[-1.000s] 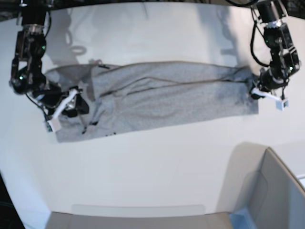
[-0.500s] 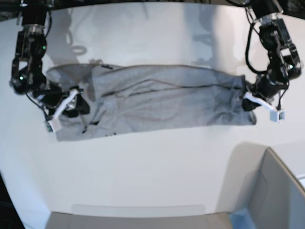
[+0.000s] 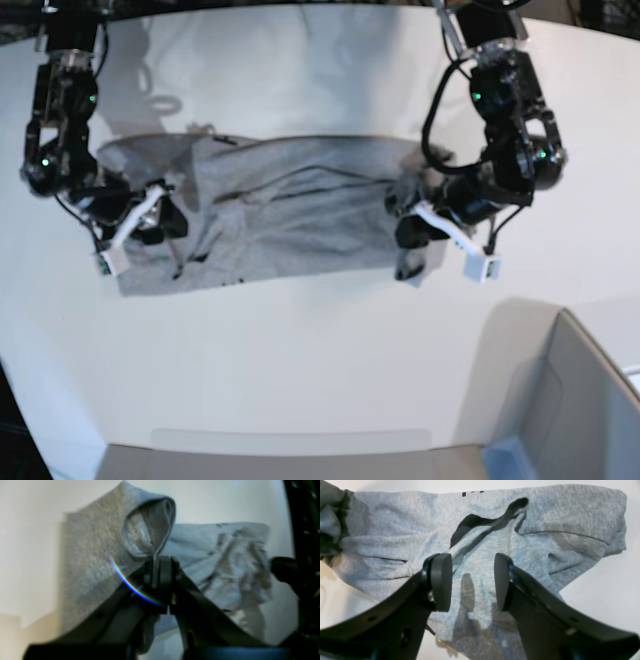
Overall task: Layout the t-shirt on the table in an organized manner, then fold the t-shirt properly
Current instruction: 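Carry the strip end with the left gripper toward the right gripper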
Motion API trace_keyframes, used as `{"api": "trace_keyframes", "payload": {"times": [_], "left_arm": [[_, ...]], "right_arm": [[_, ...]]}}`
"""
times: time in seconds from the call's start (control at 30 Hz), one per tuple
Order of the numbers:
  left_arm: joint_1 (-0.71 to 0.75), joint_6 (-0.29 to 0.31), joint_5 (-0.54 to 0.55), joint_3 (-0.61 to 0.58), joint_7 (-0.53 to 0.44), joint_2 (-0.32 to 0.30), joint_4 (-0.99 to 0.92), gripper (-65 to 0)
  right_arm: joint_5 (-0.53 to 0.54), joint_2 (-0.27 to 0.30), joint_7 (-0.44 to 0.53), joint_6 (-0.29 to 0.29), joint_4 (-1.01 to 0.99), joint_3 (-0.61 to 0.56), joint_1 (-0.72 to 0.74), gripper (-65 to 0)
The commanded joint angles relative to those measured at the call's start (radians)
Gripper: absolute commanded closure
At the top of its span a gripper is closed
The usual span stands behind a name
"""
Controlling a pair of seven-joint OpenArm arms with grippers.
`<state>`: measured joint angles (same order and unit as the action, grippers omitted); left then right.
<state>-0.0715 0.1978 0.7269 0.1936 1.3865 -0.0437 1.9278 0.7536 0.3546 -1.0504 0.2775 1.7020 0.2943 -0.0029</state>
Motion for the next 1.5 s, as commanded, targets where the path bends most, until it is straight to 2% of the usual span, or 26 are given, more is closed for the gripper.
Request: {"api": "trace_keyframes", "payload": {"times": [0.0,0.2,0.3,0.57,0.77,0.93,1.07,1.27,1.47], "left_arm": [[-0.032,0.001,0.023,-0.012,-0.017,0.015,0.017,0.0],[-0.080,0.001,0.020,-0.088,-0.019,0.101,0.012,0.0],[-0.103,0.001,0.015,-0.130,-0.019,0.118,-0.008,0.0],[-0.107,0.001,0.016,-0.236,-0.020,0.123,-0.124,0.0],[-0.104,0.001,0.015,-0.285,-0.103,0.118,-0.159,0.0],[-0.104,0.001,0.015,-0.328,-0.118,0.118,-0.159,0.0],[-0.107,0.001,0.015,-0.329,-0.132,0.121,-0.169,0.0],[-0.109,0.001,0.018,-0.329,-0.213,0.121,-0.228,0.0],[-0.121,-0.002,0.020,-0.329,-0.221,0.121,-0.205,0.0]], "right_arm": [[0.013,0.014,0.022,0.006,0.020,0.007,0.016,-27.4],[0.013,0.013,0.022,0.006,0.019,0.007,0.016,-27.4],[0.013,0.013,0.022,0.006,0.019,0.007,0.016,-27.4],[0.013,0.013,0.022,0.006,0.019,0.007,0.016,-27.4],[0.014,0.013,0.022,0.006,0.019,0.007,0.016,-27.4],[0.017,0.011,0.022,0.006,0.020,0.007,0.016,-27.4],[0.017,0.011,0.023,0.006,0.020,0.007,0.004,-27.4],[0.017,0.011,0.023,0.006,0.022,0.007,0.002,-27.4],[0.017,0.011,0.023,0.006,0.022,0.007,0.002,-27.4]]}}
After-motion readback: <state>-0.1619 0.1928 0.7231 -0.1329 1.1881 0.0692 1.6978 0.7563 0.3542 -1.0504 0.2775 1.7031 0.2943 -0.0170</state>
